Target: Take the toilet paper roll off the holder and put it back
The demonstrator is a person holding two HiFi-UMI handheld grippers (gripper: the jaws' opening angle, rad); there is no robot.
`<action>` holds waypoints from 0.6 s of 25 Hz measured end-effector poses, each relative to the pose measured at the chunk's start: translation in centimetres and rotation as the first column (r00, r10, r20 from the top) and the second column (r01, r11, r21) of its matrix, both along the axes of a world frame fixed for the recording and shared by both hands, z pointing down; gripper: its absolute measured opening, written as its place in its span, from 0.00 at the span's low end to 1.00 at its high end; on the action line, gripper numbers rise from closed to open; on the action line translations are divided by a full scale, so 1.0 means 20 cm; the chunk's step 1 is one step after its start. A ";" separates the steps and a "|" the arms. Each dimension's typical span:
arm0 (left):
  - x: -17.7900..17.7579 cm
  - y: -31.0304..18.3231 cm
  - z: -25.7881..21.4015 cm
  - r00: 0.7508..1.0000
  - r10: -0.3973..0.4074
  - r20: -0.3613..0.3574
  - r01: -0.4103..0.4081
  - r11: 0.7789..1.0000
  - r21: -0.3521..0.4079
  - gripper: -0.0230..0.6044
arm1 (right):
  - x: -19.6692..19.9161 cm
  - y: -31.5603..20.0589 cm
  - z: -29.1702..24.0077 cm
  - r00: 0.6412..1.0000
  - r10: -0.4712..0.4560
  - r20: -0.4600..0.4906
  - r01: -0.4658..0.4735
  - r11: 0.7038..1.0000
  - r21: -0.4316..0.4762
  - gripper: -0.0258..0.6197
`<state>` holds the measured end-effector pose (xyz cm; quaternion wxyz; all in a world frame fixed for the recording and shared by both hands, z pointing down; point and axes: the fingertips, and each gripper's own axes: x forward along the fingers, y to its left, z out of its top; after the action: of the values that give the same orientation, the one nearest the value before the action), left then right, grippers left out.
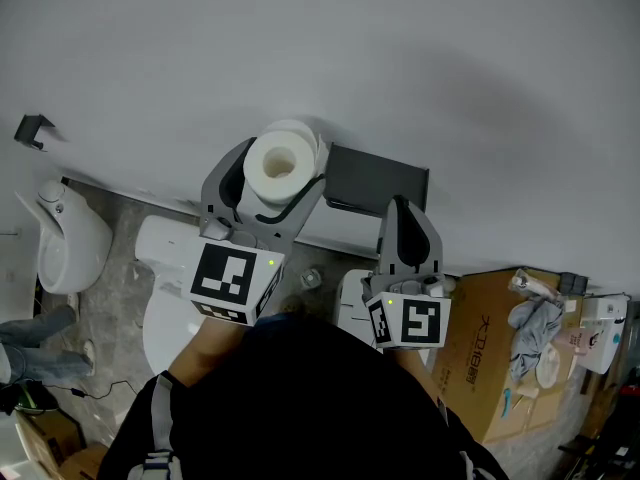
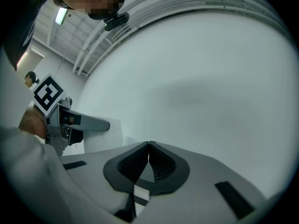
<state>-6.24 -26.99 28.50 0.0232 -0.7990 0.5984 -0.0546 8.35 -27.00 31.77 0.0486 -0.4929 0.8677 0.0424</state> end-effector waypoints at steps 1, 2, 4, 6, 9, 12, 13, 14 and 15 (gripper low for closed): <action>0.01 -0.01 -0.01 1.000 0.005 -0.001 -0.005 1.000 0.003 0.66 | 0.00 0.00 0.00 1.000 0.000 0.000 0.000 1.000 0.001 0.08; 0.02 -0.01 -0.02 1.000 0.011 -0.002 -0.011 1.000 0.005 0.66 | 0.00 -0.01 0.00 1.000 0.000 0.001 0.000 1.000 0.001 0.08; 0.03 -0.03 -0.04 1.000 0.020 -0.002 -0.020 1.000 0.009 0.66 | 0.01 -0.02 -0.01 1.000 0.001 0.002 -0.001 1.000 0.001 0.08; 0.04 -0.04 -0.05 1.000 0.025 0.004 -0.025 1.000 0.014 0.66 | 0.01 -0.03 -0.01 1.000 0.002 0.003 -0.002 1.000 0.003 0.08; 0.05 -0.06 -0.08 0.999 0.037 0.009 -0.038 0.999 0.020 0.66 | 0.00 -0.04 -0.02 1.000 0.001 0.002 -0.001 1.000 0.005 0.08; 0.08 -0.07 -0.10 0.999 0.050 0.008 -0.050 0.998 0.027 0.66 | 0.01 -0.04 -0.02 1.000 -0.001 -0.002 0.001 1.000 0.008 0.08; 0.09 -0.08 -0.11 0.999 0.054 0.007 -0.054 0.998 0.028 0.66 | 0.01 -0.04 -0.02 1.000 -0.001 -0.003 0.001 1.000 0.008 0.08; 0.10 -0.08 -0.11 0.998 0.058 0.006 -0.058 0.998 0.027 0.66 | 0.01 -0.05 -0.01 1.000 0.001 -0.003 -0.001 1.000 0.007 0.08; 0.11 -0.09 -0.11 0.998 0.063 0.006 -0.063 0.998 0.027 0.66 | 0.02 -0.05 -0.01 1.000 0.002 -0.003 -0.002 1.000 0.006 0.08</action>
<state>-4.01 -28.70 26.24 0.0374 -0.8170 0.5734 -0.0474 8.74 -27.97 31.55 0.0489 -0.4937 0.8670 0.0459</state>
